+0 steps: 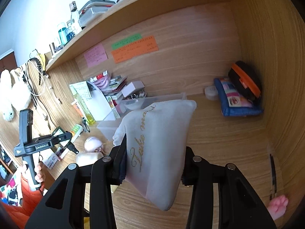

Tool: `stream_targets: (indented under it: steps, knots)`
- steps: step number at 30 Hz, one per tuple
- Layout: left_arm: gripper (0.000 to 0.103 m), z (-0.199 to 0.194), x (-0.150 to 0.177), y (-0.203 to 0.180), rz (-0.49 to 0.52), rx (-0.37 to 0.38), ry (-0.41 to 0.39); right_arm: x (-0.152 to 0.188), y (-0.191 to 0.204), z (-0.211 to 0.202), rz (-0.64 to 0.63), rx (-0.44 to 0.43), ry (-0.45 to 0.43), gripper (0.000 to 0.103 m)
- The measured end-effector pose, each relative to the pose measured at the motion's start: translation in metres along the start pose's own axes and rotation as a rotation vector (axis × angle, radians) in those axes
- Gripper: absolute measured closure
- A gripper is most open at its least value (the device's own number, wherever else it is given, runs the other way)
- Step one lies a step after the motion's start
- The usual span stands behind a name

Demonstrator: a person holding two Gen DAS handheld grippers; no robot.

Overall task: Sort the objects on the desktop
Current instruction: 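Carry the green bottle and white pouch over the clear plastic box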

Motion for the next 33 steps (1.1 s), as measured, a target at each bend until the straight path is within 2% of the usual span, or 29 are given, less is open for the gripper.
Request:
stream_targets:
  steps: [9,19,33]
  knots:
    - [0.062,0.003,-0.036,-0.019,0.029,0.048,-0.035,-0.019,0.005,0.014,0.0,-0.042,-0.014,0.065]
    - [0.062,0.02,-0.071,-0.023,0.051,0.037,-0.037,-0.053,0.016,0.033,-0.046,-0.055,-0.051,0.065]
    - [0.062,0.071,-0.111,-0.027,0.092,0.045,0.004,-0.077,0.022,0.096,-0.081,-0.058,0.009,0.064]
Point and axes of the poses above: each gripper's, at about its wrist camera, not at the fingertips, and z roughly the way its jaws point, y to its left, x to its underside, the point moved 8 cm from there along z, roughly the way its jaws point, and after that the axes turned 6 degrees about z, right-handed, at the moved point
